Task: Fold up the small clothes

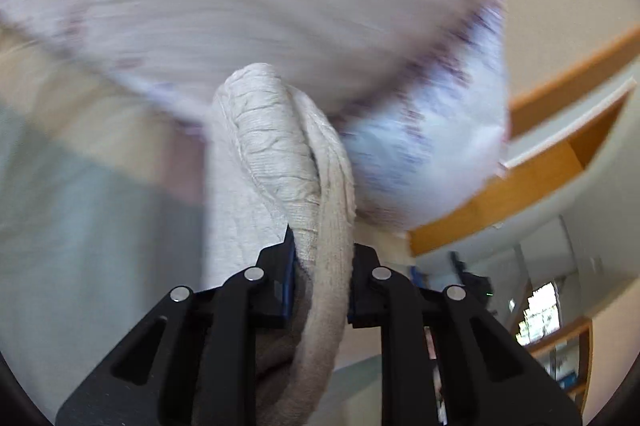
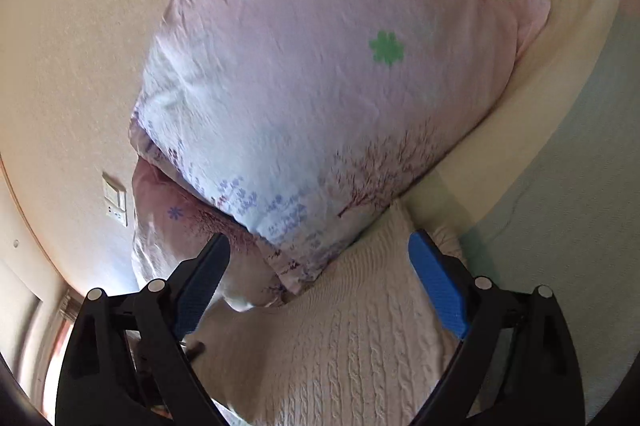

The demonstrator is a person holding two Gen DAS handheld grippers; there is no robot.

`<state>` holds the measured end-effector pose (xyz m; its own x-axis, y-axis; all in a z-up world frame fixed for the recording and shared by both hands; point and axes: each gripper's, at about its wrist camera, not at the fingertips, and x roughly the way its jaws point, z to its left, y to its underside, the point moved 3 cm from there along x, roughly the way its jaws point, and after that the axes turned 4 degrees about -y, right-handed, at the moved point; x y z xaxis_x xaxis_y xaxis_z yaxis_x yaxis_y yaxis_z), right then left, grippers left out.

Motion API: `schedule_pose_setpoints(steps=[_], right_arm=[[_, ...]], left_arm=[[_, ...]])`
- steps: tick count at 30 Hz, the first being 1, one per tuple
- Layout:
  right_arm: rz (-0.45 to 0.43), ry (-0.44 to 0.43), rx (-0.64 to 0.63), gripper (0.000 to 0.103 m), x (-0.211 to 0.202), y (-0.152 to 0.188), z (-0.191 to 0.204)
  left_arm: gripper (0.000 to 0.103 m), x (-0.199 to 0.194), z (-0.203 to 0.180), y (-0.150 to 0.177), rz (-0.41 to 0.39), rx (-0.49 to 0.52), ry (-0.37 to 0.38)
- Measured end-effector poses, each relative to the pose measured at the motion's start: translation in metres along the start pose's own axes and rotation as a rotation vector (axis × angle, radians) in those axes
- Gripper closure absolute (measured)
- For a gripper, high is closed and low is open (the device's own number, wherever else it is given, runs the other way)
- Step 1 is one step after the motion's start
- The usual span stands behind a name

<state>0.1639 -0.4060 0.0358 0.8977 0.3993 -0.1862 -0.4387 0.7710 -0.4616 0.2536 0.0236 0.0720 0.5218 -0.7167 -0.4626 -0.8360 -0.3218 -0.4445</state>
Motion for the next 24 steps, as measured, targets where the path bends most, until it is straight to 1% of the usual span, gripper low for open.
schedule_pose_setpoints(steps=[2, 4, 5, 6, 7, 8, 9, 10, 11, 12, 13, 14, 15, 17, 19, 22, 23, 24], right_arm=[[-0.027, 0.068, -0.064, 0.010, -0.011, -0.007, 0.004], [-0.023, 0.128, -0.111, 0.010, -0.017, -0.013, 0.000], [-0.008, 0.148, -0.119, 0.010, -0.019, -0.016, -0.004], [0.014, 0.163, -0.123, 0.010, -0.019, -0.019, -0.009], [0.031, 0.174, -0.121, 0.010, -0.018, -0.021, -0.014], [0.055, 0.186, -0.119, 0.010, -0.018, -0.023, -0.019], [0.071, 0.192, -0.116, 0.010, -0.018, -0.024, -0.022], [0.085, 0.195, -0.107, 0.010, -0.018, -0.025, -0.025], [0.107, 0.193, -0.090, 0.010, -0.017, -0.026, -0.028], [0.136, 0.189, -0.075, 0.010, -0.015, -0.025, -0.031], [0.160, 0.187, -0.066, 0.010, -0.013, -0.024, -0.033], [0.192, 0.187, -0.049, 0.009, -0.008, -0.022, -0.035], [0.223, 0.184, -0.038, 0.009, -0.003, -0.019, -0.038], [0.304, 0.172, -0.011, 0.009, 0.010, -0.009, -0.043], [0.368, 0.163, -0.007, 0.009, 0.021, 0.001, -0.043], [0.444, 0.178, -0.035, 0.011, 0.036, 0.019, -0.040], [0.457, 0.186, -0.039, 0.013, 0.040, 0.023, -0.039], [0.469, 0.197, -0.051, 0.018, 0.042, 0.026, -0.039]], left_arm=[[0.085, 0.037, -0.045, 0.007, 0.030, 0.038, 0.082], [0.083, 0.095, -0.083, 0.022, 0.106, 0.066, 0.164], [0.077, 0.124, -0.096, 0.031, 0.168, 0.062, 0.215], [0.067, 0.153, -0.105, 0.041, 0.252, 0.030, 0.279], [0.066, 0.173, -0.110, 0.052, 0.322, -0.021, 0.347], [0.064, 0.182, -0.112, 0.058, 0.353, -0.048, 0.367], [0.053, 0.183, -0.114, 0.063, 0.357, -0.038, 0.366], [0.046, 0.176, -0.114, 0.064, 0.331, 0.002, 0.353], [0.032, 0.163, -0.112, 0.063, 0.284, 0.049, 0.316], [0.023, 0.146, -0.105, 0.059, 0.212, 0.099, 0.250], [0.021, 0.129, -0.094, 0.054, 0.150, 0.139, 0.170], [0.019, 0.119, -0.085, 0.050, 0.109, 0.174, 0.078], [0.018, 0.112, -0.077, 0.048, 0.090, 0.203, -0.011], [0.018, 0.108, -0.055, 0.047, 0.094, 0.245, -0.184], [0.018, 0.117, -0.040, 0.052, 0.138, 0.239, -0.258], [0.018, 0.133, -0.024, 0.063, 0.200, 0.241, -0.297], [0.018, 0.141, -0.024, 0.063, 0.212, 0.248, -0.305], [0.018, 0.149, -0.023, 0.068, 0.225, 0.252, -0.312]])
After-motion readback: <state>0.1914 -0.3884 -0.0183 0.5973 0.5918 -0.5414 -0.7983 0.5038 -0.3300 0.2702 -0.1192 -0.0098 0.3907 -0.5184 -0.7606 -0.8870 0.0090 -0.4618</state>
